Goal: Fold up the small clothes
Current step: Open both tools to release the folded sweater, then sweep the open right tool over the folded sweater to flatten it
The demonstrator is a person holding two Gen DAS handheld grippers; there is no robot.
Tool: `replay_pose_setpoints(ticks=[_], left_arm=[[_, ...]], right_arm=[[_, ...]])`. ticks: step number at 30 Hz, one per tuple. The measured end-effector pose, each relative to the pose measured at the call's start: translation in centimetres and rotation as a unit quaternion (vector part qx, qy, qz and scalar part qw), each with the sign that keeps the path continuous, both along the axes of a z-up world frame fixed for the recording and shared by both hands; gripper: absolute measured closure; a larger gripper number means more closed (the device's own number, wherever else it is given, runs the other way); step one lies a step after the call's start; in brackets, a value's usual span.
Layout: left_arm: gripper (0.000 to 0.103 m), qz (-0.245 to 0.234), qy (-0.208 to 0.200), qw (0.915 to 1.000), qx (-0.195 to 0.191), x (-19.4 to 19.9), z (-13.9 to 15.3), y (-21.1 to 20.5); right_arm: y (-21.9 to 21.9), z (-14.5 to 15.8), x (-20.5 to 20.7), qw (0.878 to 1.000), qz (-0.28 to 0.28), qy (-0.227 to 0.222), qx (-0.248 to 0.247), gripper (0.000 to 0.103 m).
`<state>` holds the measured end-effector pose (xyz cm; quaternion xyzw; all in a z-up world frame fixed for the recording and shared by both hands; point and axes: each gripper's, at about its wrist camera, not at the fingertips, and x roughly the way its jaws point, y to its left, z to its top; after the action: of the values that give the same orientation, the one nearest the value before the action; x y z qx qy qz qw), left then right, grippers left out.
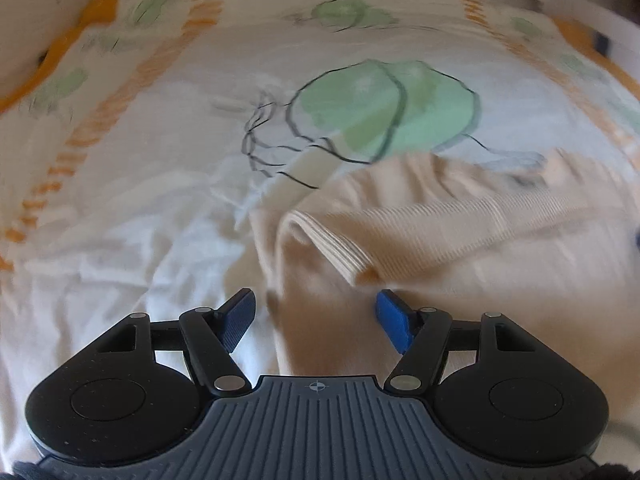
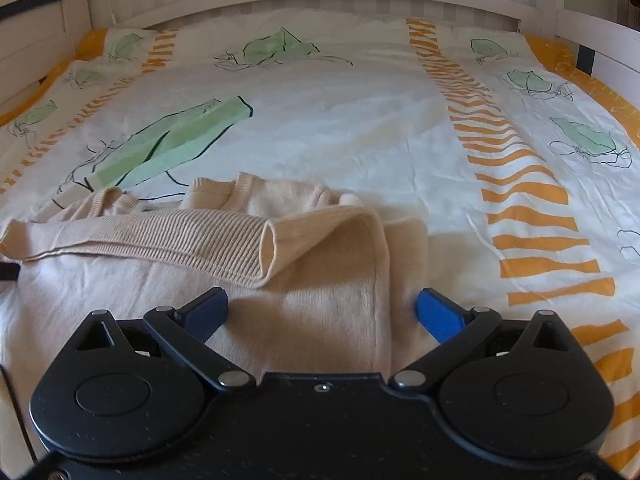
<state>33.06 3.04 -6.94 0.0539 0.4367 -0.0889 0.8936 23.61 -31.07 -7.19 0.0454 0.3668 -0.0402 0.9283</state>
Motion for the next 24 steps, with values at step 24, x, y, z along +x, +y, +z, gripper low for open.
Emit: replay_pose_setpoints(ticks=[24], left_arm=[[0.037,0.126,-0.021,0.9896,-0.065,2.0,4.7,7.1]], right_arm=[[7.6,4.2,4.3,1.000,0.016,-0.023,-0.001,0.002]])
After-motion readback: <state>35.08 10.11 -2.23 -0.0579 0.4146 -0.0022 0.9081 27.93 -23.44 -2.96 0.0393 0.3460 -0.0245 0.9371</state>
